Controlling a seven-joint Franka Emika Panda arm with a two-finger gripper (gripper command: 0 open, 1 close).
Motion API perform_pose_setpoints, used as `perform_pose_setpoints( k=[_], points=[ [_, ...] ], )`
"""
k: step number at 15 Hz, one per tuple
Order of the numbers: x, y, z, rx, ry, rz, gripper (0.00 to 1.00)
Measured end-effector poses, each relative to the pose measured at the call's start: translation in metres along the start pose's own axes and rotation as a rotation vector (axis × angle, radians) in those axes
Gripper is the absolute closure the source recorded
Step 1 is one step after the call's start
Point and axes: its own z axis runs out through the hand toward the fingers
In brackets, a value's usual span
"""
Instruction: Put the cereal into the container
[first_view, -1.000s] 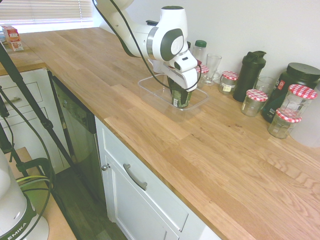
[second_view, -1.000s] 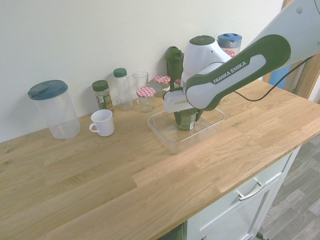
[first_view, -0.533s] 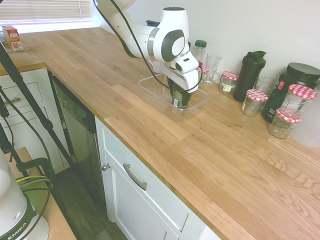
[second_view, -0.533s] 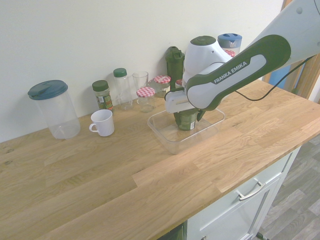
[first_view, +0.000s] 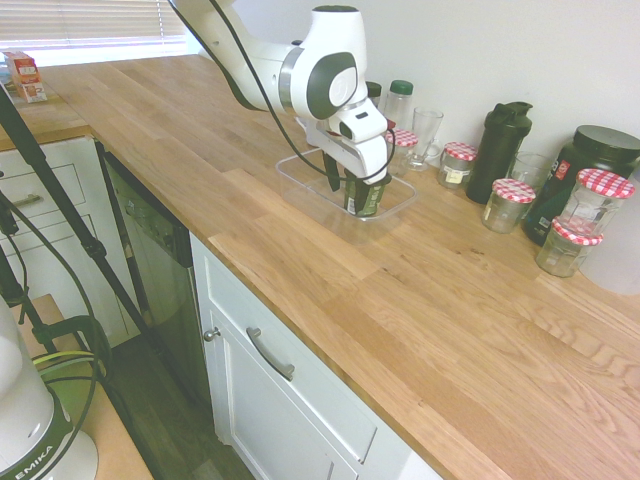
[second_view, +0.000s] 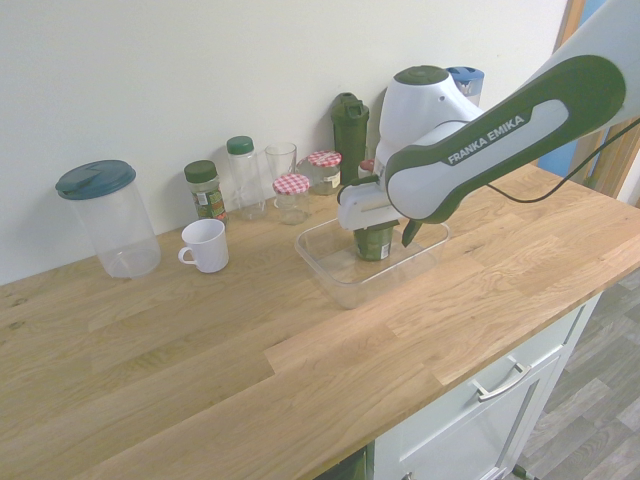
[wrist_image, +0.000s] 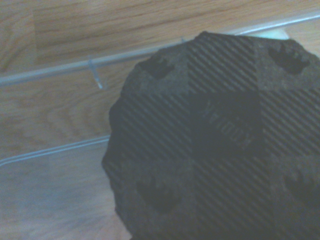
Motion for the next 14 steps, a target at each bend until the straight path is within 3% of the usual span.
perform_pose_setpoints(
  k=[4,14],
  points=[
    [-0.003,0.017,-0.04,0.001,0.003,0.008,0.0],
    [0.024,0.097,-0.119,-0.206,-0.129,-0.06,0.0]
  ],
)
